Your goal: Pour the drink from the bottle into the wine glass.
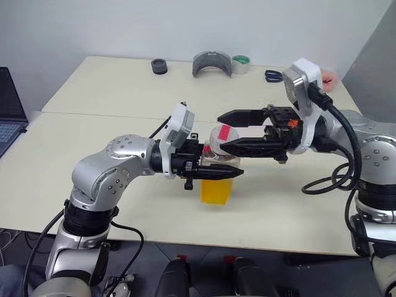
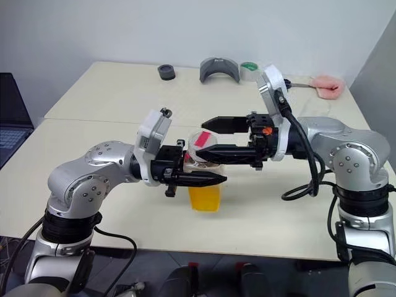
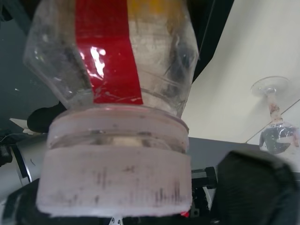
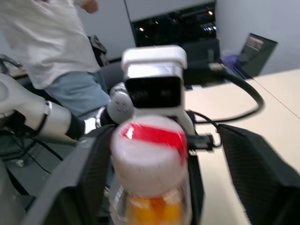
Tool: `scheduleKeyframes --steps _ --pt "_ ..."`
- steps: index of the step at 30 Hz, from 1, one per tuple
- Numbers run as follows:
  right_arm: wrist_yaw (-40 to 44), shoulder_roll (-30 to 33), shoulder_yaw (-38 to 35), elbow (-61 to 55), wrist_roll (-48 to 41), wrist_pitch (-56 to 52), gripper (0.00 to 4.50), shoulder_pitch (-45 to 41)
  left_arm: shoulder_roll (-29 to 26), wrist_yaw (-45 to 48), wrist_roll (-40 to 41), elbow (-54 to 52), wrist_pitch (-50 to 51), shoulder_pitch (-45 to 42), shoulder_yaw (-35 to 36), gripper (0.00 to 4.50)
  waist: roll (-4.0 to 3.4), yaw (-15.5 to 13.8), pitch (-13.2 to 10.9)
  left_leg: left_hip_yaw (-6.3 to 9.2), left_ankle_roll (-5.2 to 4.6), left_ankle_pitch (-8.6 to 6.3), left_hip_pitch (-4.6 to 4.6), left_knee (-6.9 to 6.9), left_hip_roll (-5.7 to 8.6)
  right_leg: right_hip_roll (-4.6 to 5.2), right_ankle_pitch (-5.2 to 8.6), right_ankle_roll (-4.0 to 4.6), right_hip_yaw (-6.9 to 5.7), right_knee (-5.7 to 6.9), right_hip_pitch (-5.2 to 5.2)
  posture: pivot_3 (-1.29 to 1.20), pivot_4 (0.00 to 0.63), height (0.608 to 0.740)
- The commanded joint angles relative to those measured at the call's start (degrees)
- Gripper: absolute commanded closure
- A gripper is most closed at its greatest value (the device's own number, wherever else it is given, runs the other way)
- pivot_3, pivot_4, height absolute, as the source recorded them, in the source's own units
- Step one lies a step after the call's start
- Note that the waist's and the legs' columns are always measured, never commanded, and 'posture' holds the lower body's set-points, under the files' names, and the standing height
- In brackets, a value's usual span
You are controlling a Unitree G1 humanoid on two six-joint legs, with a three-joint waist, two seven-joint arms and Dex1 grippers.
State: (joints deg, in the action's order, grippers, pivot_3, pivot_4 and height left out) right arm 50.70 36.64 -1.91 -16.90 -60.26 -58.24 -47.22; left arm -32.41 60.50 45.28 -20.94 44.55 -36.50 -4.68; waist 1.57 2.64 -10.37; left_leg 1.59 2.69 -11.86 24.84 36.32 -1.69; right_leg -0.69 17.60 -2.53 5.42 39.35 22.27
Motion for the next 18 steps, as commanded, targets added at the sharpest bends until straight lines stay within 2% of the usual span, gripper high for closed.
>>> scheduleKeyframes --steps 1,5,8,14,18 --pt "-4.4 1.5 -5.1 -3.5 -2.3 -1.0 0.04 1.8 0.0 -2.2 -3.5 -1.9 -4.0 0.6 0.3 2.76 0.00 -0.1 0.0 -0.01 0.00 0.00 0.00 0.00 0.01 0.00 0.00 0.00 0.00 0.00 0.00 0.00 0.150 0.740" --pt "-14.4 1.9 -10.4 -9.7 -4.2 -1.9 0.04 6.7 2.3 -8.5 -7.5 -0.7 -6.1 2.1 1.0 2.76 0.00 -0.3 0.0 0.00 0.00 0.00 -0.01 -0.01 -0.01 -0.01 0.00 0.00 0.02 0.02 0.00 0.00 0.150 0.740" --pt "-22.8 0.0 -10.8 -16.7 -3.6 -1.2 0.04 10.8 4.9 -13.0 -11.4 0.0 -9.0 3.4 0.3 2.76 0.00 -0.3 0.0 -0.01 0.00 0.00 0.00 -0.02 0.00 0.00 0.00 0.00 0.04 0.01 0.00 0.00 0.150 0.740" --pt "-37.0 -7.3 -6.7 -23.7 -1.5 0.6 0.04 12.7 11.3 -20.0 -18.0 4.2 -14.4 3.2 -1.4 2.76 0.00 -0.3 0.0 -0.03 0.01 0.00 -0.02 0.00 0.01 -0.02 0.00 -0.01 0.08 0.09 0.02 0.00 0.150 0.740" --pt "-42.4 -11.2 -2.2 -21.9 7.4 4.1 0.04 10.8 15.4 -23.4 -21.7 7.1 -17.2 1.6 -2.9 2.76 0.00 -0.3 0.0 -0.04 0.01 0.01 -0.01 0.00 0.03 -0.01 0.00 -0.01 0.08 0.09 0.02 0.00 0.150 0.740"
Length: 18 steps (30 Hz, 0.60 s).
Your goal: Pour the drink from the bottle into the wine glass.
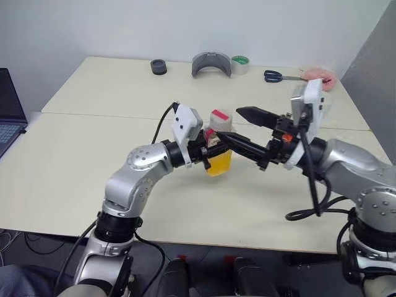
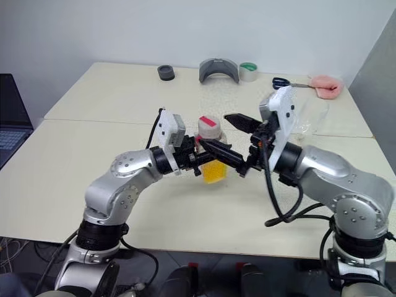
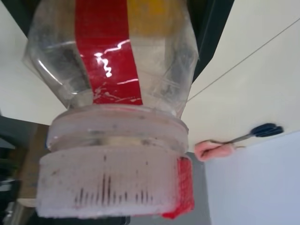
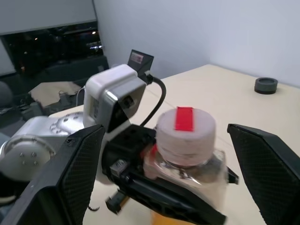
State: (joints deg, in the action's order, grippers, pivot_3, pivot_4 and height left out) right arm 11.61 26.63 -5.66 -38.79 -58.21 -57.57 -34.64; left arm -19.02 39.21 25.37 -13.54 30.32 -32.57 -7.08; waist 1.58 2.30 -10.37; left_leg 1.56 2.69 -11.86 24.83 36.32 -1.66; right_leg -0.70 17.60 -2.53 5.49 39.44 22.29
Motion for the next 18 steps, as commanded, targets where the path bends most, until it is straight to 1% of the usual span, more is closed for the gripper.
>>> scheduleKeyframes --steps 1,4,10,15,18 --pt "-3.6 -1.6 2.3 0.6 7.0 4.2 0.04 -2.4 2.9 -2.6 -2.1 0.0 -3.1 -2.8 -0.6 2.76 0.00 0.0 0.0 -0.01 0.00 0.00 0.00 0.00 0.00 0.00 0.00 0.00 0.00 0.00 0.00 0.00 0.150 0.740" --pt "-3.8 -2.4 3.7 1.9 10.6 5.6 0.04 -3.3 4.2 -3.1 -2.4 0.0 -2.9 -3.2 -0.7 2.76 0.00 -0.1 0.0 -0.02 0.00 0.00 0.01 0.00 0.00 0.00 0.00 0.00 0.01 -0.02 0.01 0.00 0.150 0.740" --pt "-2.6 -2.4 4.6 3.1 14.0 6.8 0.04 -3.3 4.3 -2.8 -2.4 0.0 -2.7 -3.3 -0.6 2.76 0.00 -0.1 0.0 -0.02 0.00 0.00 0.00 -0.04 0.00 0.00 0.00 0.01 0.01 -0.02 0.02 0.00 0.150 0.740" --pt "-1.0 -1.6 3.5 3.0 14.6 6.7 0.04 -2.2 4.6 -2.7 -1.8 -0.2 -2.1 -3.4 -0.2 2.76 0.00 -0.1 0.0 -0.02 0.00 0.00 0.00 -0.04 0.00 0.00 0.00 0.01 0.00 -0.02 0.01 0.00 0.150 0.740" --pt "0.4 0.1 1.9 3.2 14.6 6.7 0.04 -1.4 4.6 -2.4 -1.2 -0.4 -1.6 -3.4 0.1 2.76 0.00 -0.1 0.0 -0.02 0.00 0.00 0.00 -0.04 0.00 0.00 0.00 0.01 0.01 -0.02 0.01 0.00 0.150 0.740"
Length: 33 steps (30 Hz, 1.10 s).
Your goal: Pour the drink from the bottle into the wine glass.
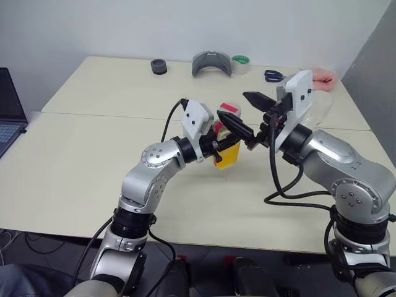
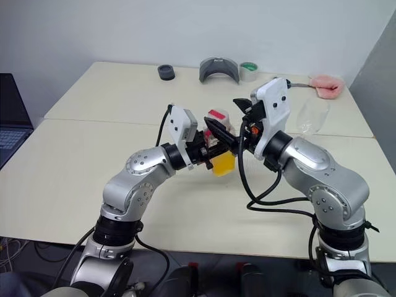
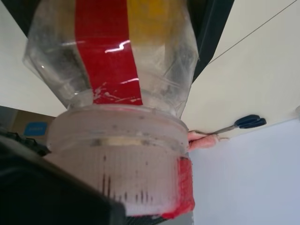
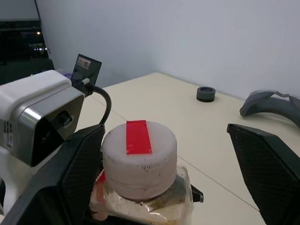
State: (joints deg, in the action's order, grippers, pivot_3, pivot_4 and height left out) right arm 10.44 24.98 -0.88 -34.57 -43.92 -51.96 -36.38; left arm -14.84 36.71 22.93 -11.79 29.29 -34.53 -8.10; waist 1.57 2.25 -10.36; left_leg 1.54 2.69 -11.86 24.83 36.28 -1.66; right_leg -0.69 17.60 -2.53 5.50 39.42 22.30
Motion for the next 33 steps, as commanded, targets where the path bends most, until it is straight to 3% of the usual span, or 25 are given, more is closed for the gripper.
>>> scheduleKeyframes --steps 1,10,33 --pt "2.1 2.3 -3.4 -0.7 0.3 1.2 0.04 0.5 0.5 0.3 1.4 -2.2 -0.5 -1.5 1.2 2.76 0.00 0.0 0.0 0.00 0.00 0.00 0.00 0.00 0.00 0.00 0.00 0.00 -0.01 0.00 0.00 0.00 0.150 0.740" --pt "4.7 5.1 -6.2 -0.4 -0.2 1.1 0.04 1.3 0.2 1.3 2.2 -1.4 -0.4 -2.2 1.7 2.76 0.00 0.0 0.0 0.00 0.00 0.00 0.00 0.00 0.00 0.00 0.00 0.00 0.00 0.00 -0.01 0.00 0.150 0.740" --pt "6.1 2.9 -6.3 -1.3 -6.4 0.0 0.04 1.3 -0.4 1.9 2.6 -1.3 -0.3 -2.6 2.2 2.76 0.00 0.0 0.0 0.00 0.00 0.00 0.00 0.00 0.01 0.00 0.00 0.00 0.00 0.00 -0.01 0.00 0.150 0.740"
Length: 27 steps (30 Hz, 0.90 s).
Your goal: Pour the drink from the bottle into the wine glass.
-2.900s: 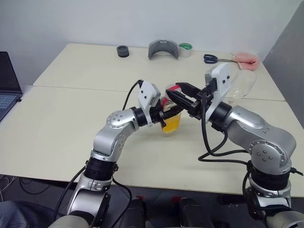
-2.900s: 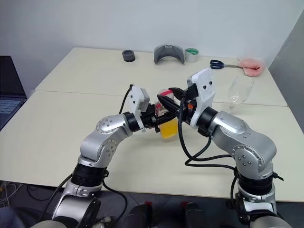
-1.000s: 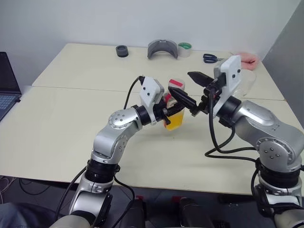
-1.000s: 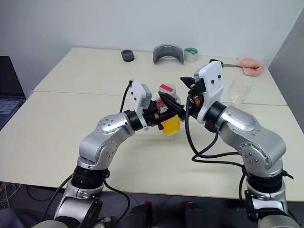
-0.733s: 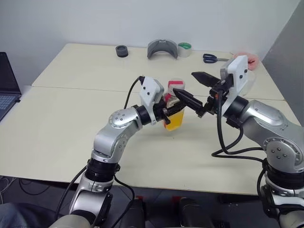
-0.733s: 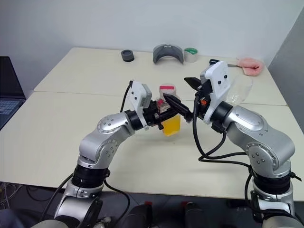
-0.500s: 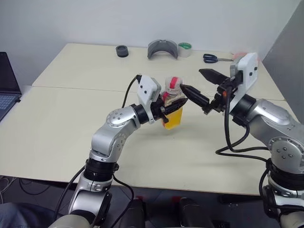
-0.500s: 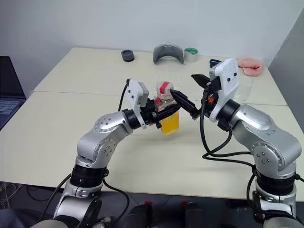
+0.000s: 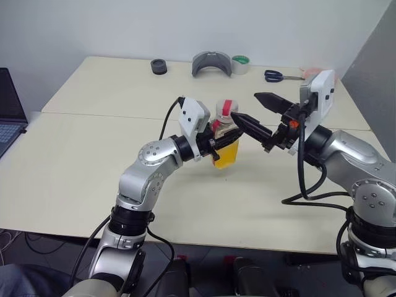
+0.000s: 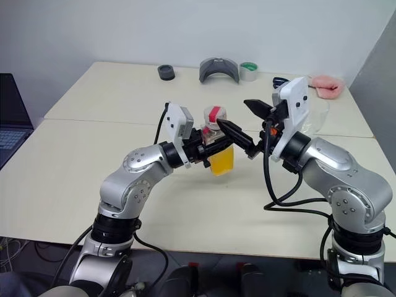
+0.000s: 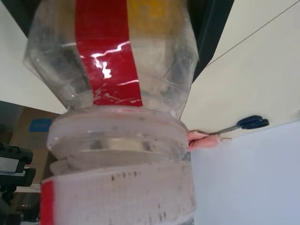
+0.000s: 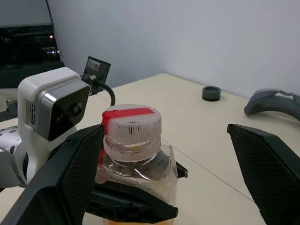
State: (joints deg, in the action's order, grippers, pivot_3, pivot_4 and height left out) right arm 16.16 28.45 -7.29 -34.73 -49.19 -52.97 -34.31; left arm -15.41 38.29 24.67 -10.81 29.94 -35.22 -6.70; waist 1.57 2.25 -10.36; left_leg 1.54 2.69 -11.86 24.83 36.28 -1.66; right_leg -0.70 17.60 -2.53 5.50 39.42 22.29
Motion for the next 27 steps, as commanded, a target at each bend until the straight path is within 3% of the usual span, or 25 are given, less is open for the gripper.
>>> scheduleKeyframes --steps 1,22,25,27 --pt "0.3 -1.0 0.3 -1.0 -1.2 1.1 0.04 -0.9 0.2 0.4 0.9 -2.3 -0.9 -1.9 0.8 2.76 0.00 0.0 0.0 0.00 0.00 0.00 0.00 0.00 0.00 0.00 0.00 0.00 0.00 0.00 0.00 0.00 0.150 0.740" --pt "0.8 -7.4 3.2 4.8 0.9 3.9 0.04 -4.8 0.2 1.0 1.2 -4.1 0.2 -1.1 0.2 2.76 0.00 0.0 0.0 0.02 0.00 0.00 0.00 0.01 -0.01 0.00 0.00 0.00 -0.01 0.01 0.00 0.00 0.150 0.740" --pt "0.9 -7.5 2.9 4.7 0.2 3.6 0.63 -4.8 0.2 1.1 1.1 -4.0 0.3 -1.1 0.2 2.76 0.00 0.0 0.0 0.01 0.00 0.00 0.00 0.01 -0.01 0.00 0.00 0.00 -0.01 0.01 0.00 0.00 0.150 0.740" --pt "0.9 -7.6 2.8 4.6 -0.2 3.5 1.37 -4.7 0.2 1.2 1.1 -3.9 0.2 -1.2 0.3 2.76 0.00 0.0 0.0 0.01 0.00 0.00 0.00 0.01 -0.01 0.00 0.00 0.00 -0.01 0.01 0.00 0.00 0.150 0.740"
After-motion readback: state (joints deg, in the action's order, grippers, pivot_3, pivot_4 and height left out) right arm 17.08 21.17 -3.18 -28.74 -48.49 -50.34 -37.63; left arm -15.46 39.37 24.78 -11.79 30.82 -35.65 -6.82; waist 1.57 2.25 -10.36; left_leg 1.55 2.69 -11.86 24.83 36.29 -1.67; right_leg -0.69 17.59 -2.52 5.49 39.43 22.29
